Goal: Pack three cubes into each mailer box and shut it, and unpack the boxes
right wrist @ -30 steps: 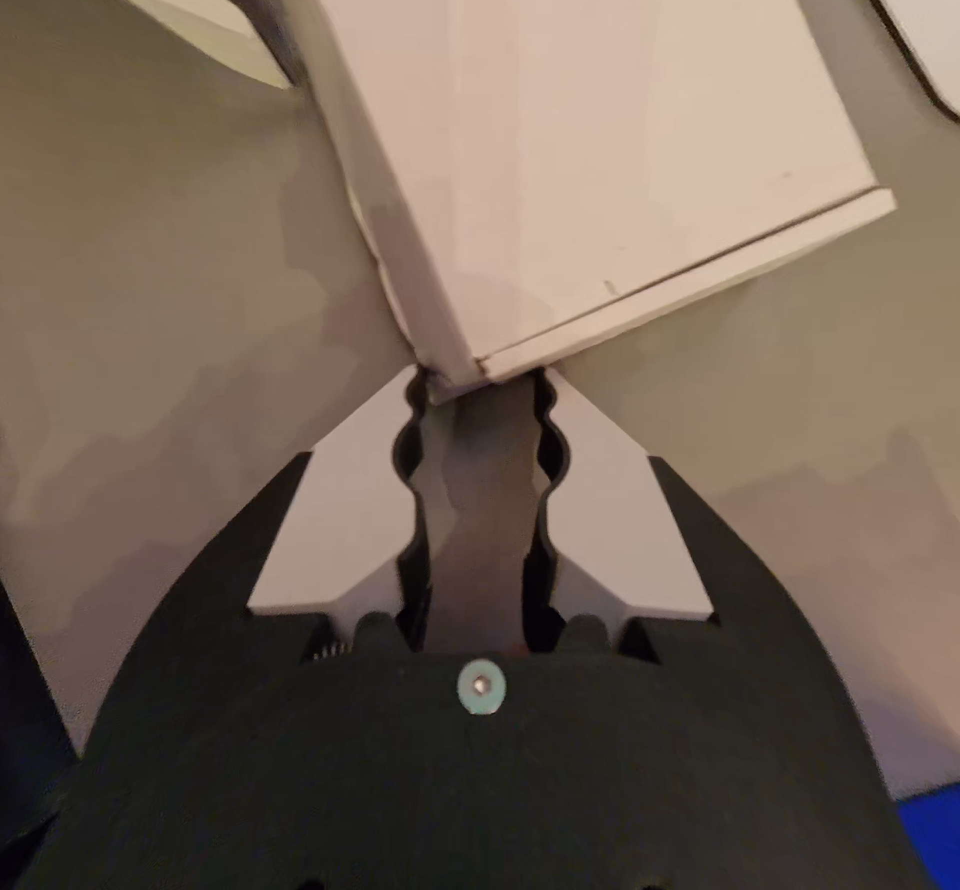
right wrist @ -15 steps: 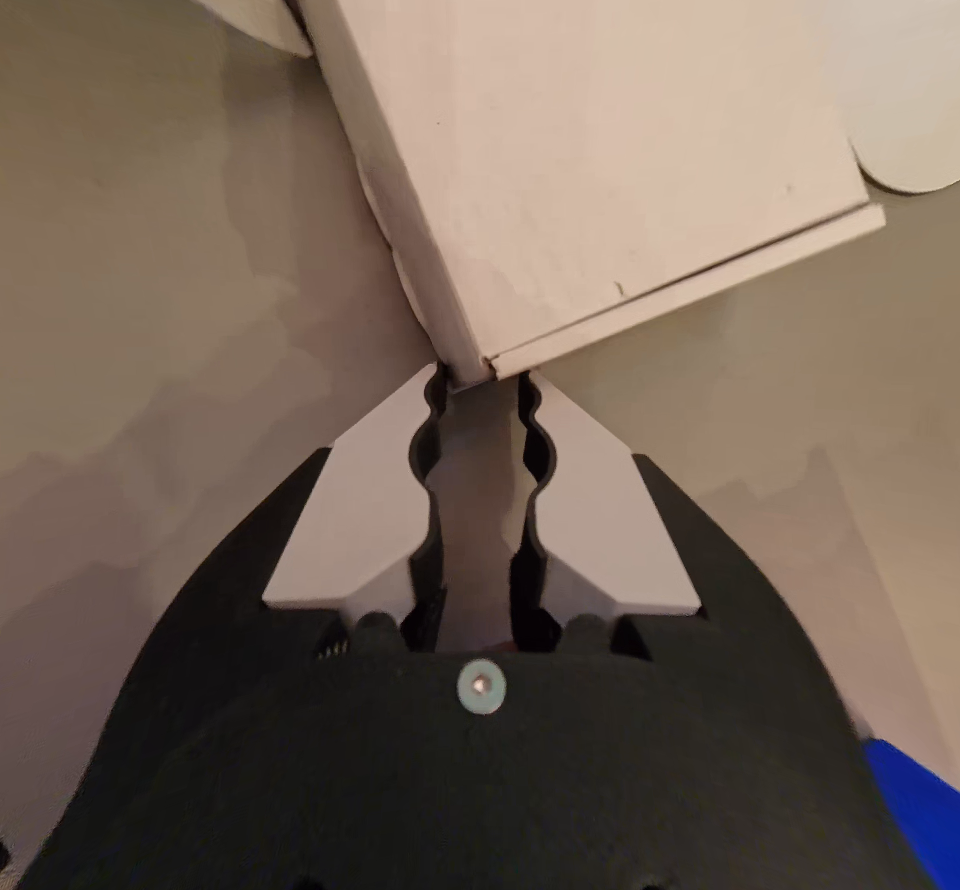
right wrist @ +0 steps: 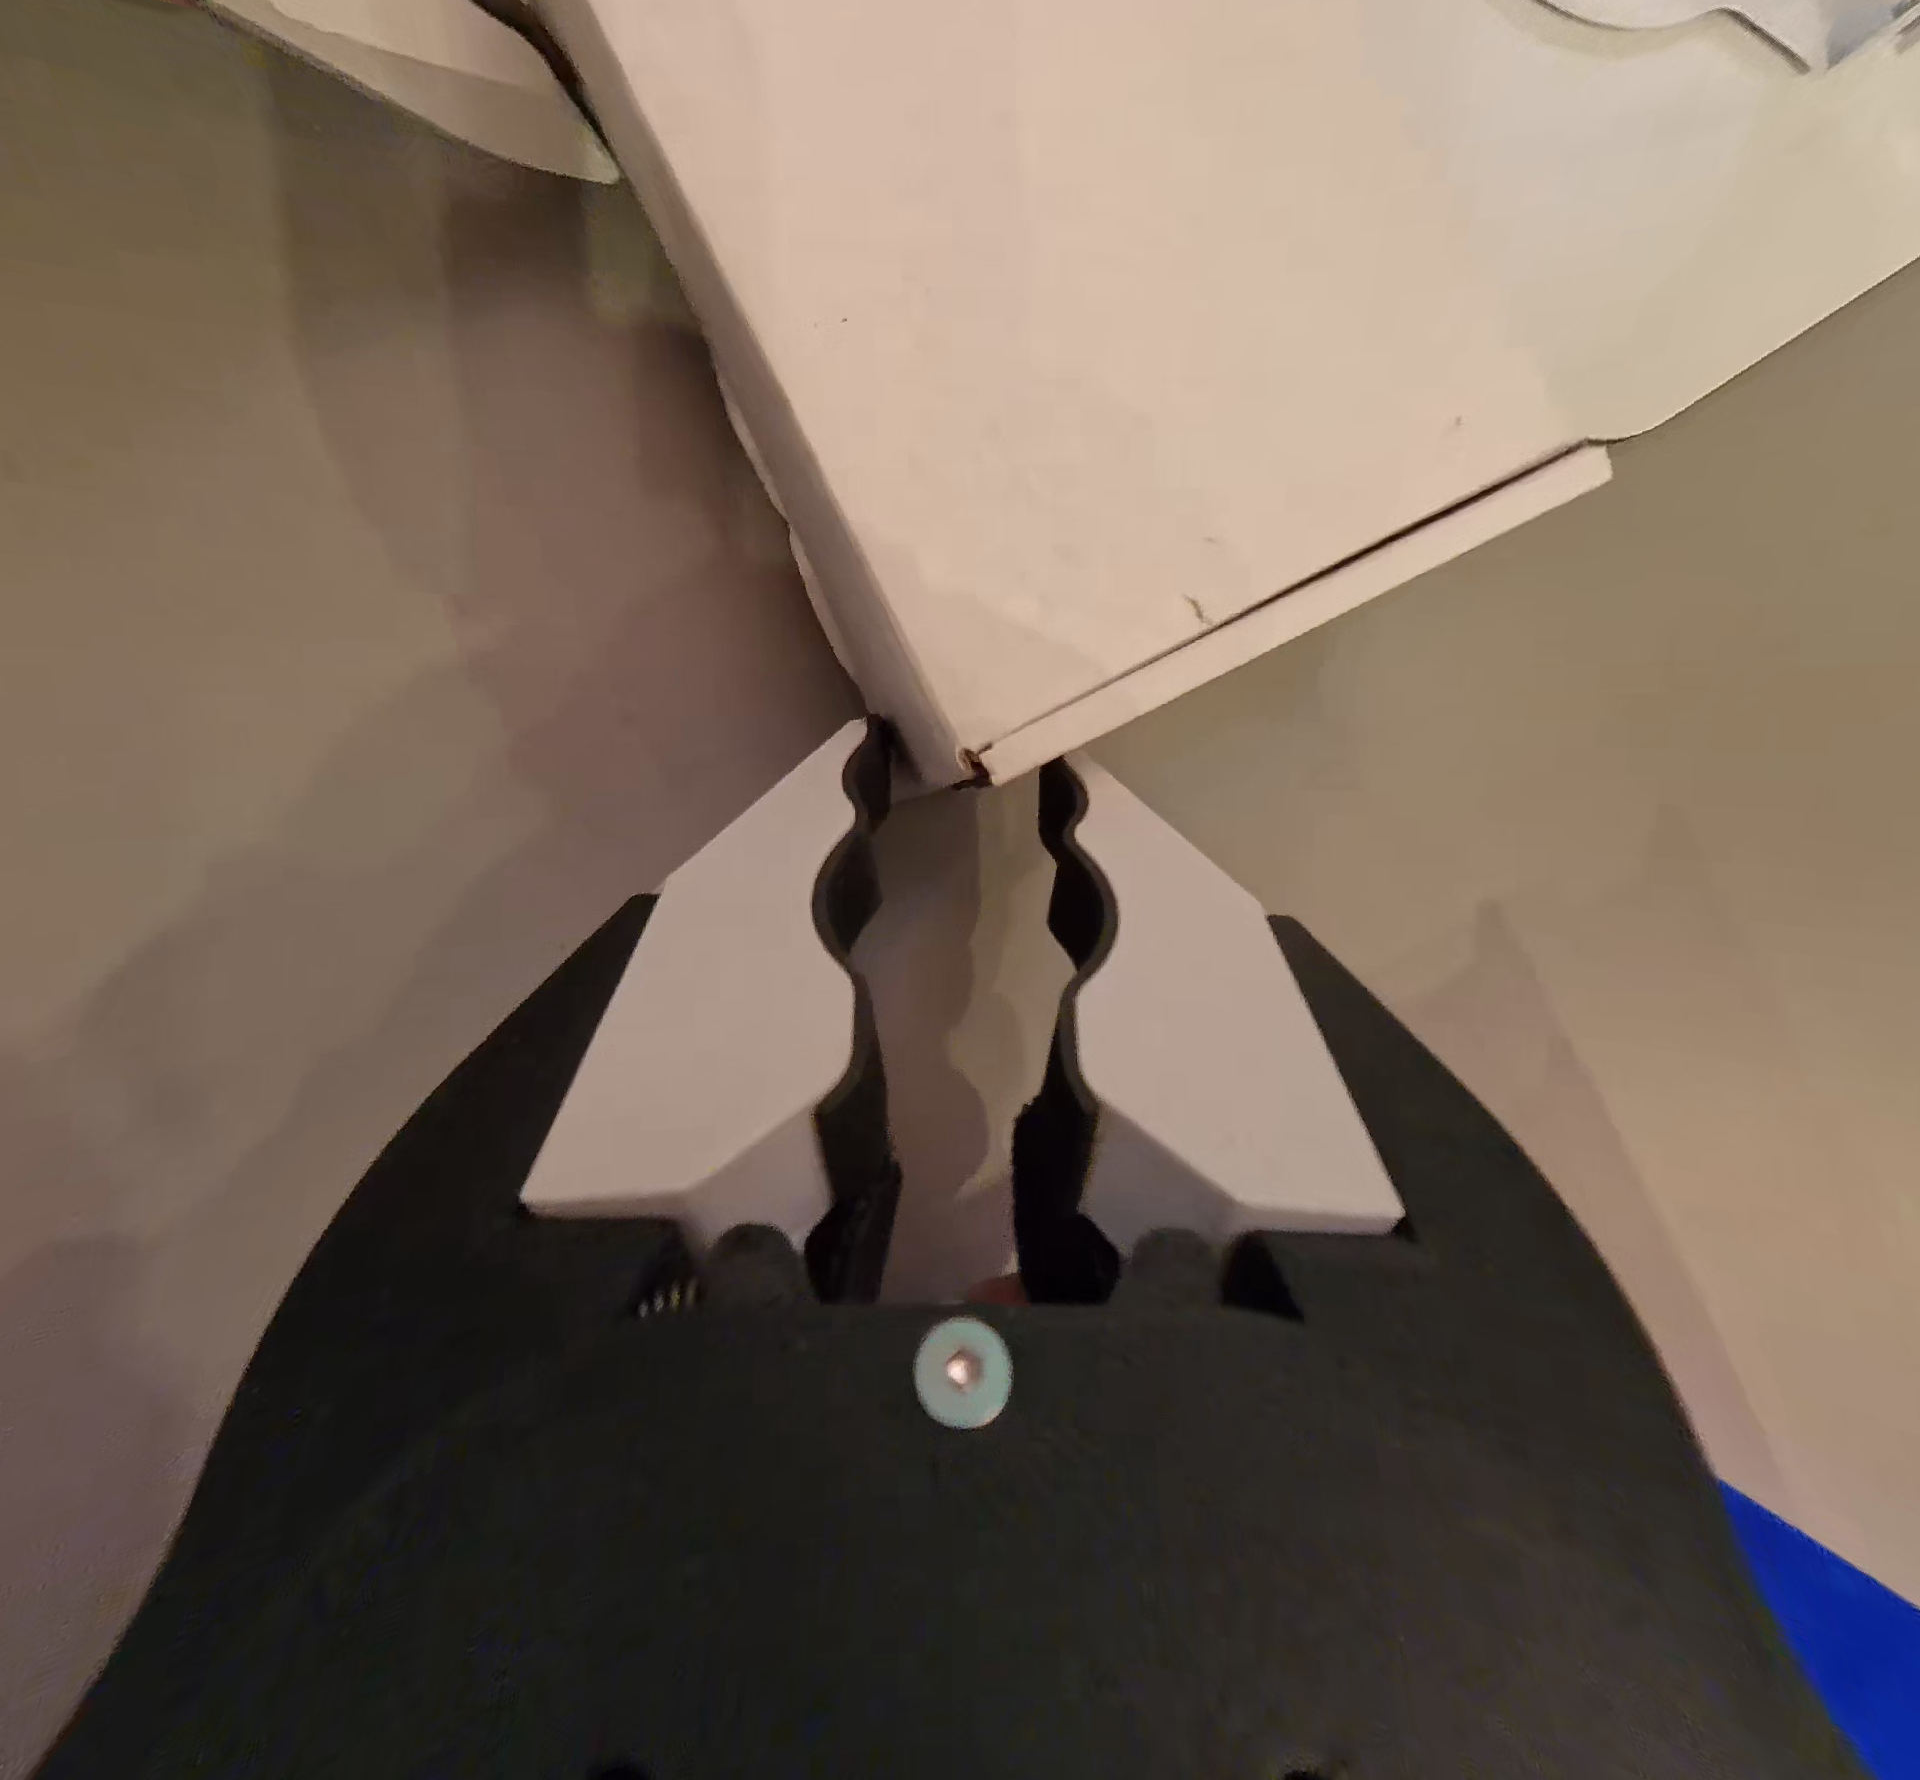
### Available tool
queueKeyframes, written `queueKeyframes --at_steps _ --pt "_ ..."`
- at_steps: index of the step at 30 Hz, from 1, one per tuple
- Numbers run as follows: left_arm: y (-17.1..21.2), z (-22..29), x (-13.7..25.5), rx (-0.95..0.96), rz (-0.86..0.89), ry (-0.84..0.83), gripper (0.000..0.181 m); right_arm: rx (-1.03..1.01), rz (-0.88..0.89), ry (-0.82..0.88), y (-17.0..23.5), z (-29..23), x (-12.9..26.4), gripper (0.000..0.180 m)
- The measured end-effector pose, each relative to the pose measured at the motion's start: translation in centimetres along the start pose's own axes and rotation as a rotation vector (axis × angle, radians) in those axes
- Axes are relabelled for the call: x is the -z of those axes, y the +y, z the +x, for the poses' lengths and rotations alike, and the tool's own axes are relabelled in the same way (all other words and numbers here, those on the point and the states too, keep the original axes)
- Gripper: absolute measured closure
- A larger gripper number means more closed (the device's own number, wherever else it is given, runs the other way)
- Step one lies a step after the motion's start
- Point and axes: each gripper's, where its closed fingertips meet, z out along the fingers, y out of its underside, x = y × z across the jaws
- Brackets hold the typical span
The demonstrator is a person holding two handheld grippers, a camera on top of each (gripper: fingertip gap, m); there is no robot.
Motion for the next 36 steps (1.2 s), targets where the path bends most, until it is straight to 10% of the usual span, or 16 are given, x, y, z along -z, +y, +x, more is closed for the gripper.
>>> queueKeyframes --at_steps 9,27,36 --pt "1.3 3.6 2.5 -0.020 0.036 0.359 0.143 0.052 -0.006 -0.141 1.0 -1.6 0.9 0.146" --pt "1.5 3.5 2.0 -0.114 0.000 0.271 0.167 0.071 -0.035 -0.088 1.1 -0.5 0.7 0.154" --pt "1.3 3.6 1.8 -0.056 -0.017 0.285 0.138 0.117 -0.115 0.003 0.9 1.0 3.4 0.130"
